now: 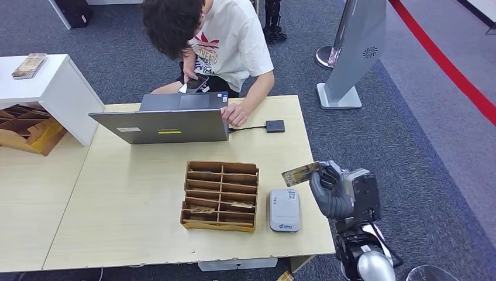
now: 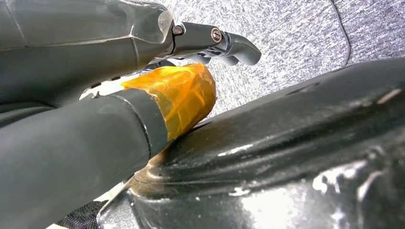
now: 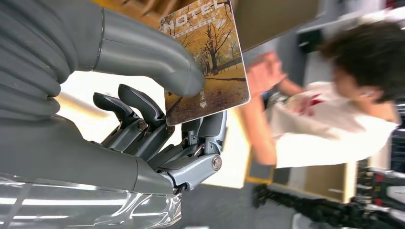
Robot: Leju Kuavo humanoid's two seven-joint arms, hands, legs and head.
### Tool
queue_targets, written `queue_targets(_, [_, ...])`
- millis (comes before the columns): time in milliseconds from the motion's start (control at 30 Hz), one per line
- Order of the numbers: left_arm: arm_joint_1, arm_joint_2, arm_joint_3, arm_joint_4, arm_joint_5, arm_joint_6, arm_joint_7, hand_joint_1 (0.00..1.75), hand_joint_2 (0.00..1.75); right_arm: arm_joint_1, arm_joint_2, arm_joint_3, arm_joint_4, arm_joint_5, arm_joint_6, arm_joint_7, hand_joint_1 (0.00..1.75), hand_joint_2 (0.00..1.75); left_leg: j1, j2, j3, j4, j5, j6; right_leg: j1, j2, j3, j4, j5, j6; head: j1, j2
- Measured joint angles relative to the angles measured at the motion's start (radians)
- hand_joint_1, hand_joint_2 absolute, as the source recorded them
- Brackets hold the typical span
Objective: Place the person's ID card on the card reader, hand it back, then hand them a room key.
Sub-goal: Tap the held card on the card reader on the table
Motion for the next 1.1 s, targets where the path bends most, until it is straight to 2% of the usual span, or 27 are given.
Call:
queue_targets(167, [0.001,-0.001,0.01,0.0,0.002,0.0,0.002,0.0,0.0,0.031,-0.007,0.002,0.028,0.127,-0.008,0.047,1.75,1.75,0.0,0.0,0.0,0.0,0.0,0.0,0.0,0.0,0.0,0.0,0.0,0.0,0.0,0.0])
queue_targets(433, [-0.002,-0.002,0.011,0.0,-0.004,-0.005,0.015,0.0,0.0,0.026,-0.007,0.016,0.082,0.462,-0.036,0.169,1.75,1.75,0.0,0.0,0.0,0.0,0.0,0.0,0.0,0.0,0.0,0.0,0.0,0.0,0.0,0.0])
queue_targets(667, [-0.004,-0.007,0.011,0.009,-0.007,-0.008,0.017,0.0,0.0,0.024,-0.003,0.015,0.089,0.555,-0.005,0.181,1.75,1.75,0.0,0.0,0.0,0.0,0.0,0.0,0.0,0.0,0.0,0.0,0.0,0.0,0.0,0.0])
queue_targets(833, [-0.006,-0.009,0.011,0.016,-0.015,-0.012,0.021,0.0,0.0,0.015,0.0,0.026,0.093,0.684,0.028,0.181,1.75,1.75,0.0,0.0,0.0,0.0,0.0,0.0,0.0,0.0,0.0,0.0,0.0,0.0,0.0,0.0])
queue_targets(1100, [-0.009,-0.013,0.011,0.024,-0.024,-0.015,0.024,0.0,0.0,-0.014,0.005,0.059,0.113,0.757,0.053,0.182,1.75,1.75,0.0,0.0,0.0,0.0,0.0,0.0,0.0,0.0,0.001,0.0,0.0,0.0,0.0,0.0])
